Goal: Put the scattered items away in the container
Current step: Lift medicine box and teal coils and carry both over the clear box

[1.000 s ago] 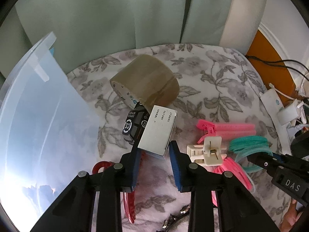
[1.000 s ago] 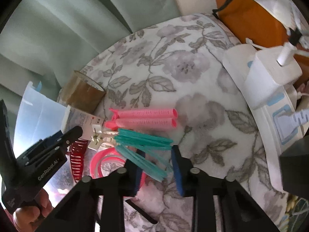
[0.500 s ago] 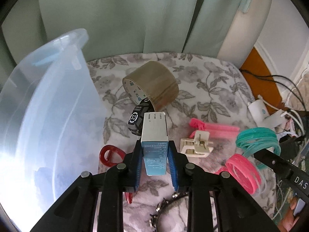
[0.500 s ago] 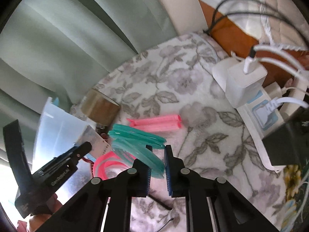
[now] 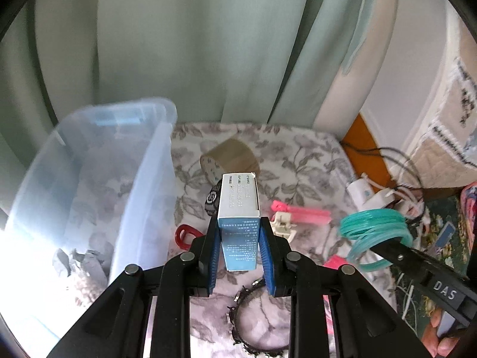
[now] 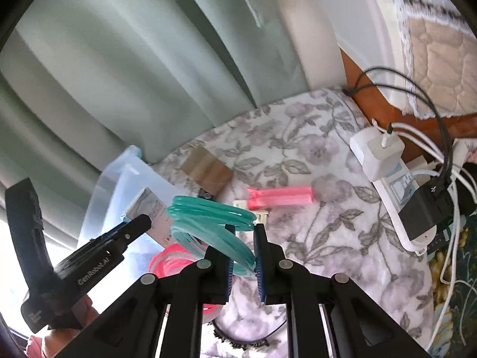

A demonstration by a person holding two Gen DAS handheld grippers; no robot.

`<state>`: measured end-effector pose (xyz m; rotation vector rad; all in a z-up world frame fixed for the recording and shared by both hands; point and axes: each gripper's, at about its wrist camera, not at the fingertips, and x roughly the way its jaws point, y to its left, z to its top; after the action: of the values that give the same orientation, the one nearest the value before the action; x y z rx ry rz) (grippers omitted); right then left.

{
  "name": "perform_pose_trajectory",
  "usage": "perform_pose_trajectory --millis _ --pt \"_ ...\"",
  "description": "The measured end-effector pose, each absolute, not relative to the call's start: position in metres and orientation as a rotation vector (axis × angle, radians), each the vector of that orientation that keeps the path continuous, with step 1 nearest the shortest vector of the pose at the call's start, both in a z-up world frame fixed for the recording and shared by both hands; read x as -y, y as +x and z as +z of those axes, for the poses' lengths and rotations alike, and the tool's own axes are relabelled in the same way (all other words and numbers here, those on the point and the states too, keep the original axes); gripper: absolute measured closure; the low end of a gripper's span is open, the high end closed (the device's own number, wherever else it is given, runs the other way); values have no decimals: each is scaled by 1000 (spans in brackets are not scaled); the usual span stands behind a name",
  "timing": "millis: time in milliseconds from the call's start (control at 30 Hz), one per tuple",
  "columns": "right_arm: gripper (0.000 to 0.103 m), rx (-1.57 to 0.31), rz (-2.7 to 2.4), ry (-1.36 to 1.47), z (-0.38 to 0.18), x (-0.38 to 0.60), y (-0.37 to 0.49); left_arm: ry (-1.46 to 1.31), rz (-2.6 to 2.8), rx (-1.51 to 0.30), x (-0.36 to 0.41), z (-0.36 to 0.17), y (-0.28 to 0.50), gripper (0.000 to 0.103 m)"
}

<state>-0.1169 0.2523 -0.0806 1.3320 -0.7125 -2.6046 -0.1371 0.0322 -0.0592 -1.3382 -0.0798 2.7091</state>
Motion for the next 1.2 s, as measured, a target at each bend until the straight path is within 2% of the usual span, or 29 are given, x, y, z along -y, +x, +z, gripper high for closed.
perform_pose_trajectory --millis 633,1200 --pt "92 559 -2665 1016 17 -212 -78 -955 2831 146 -5 45 -67 77" --pt "93 458 -2540 925 59 -135 -87 -889 3010 342 94 57 -46 77"
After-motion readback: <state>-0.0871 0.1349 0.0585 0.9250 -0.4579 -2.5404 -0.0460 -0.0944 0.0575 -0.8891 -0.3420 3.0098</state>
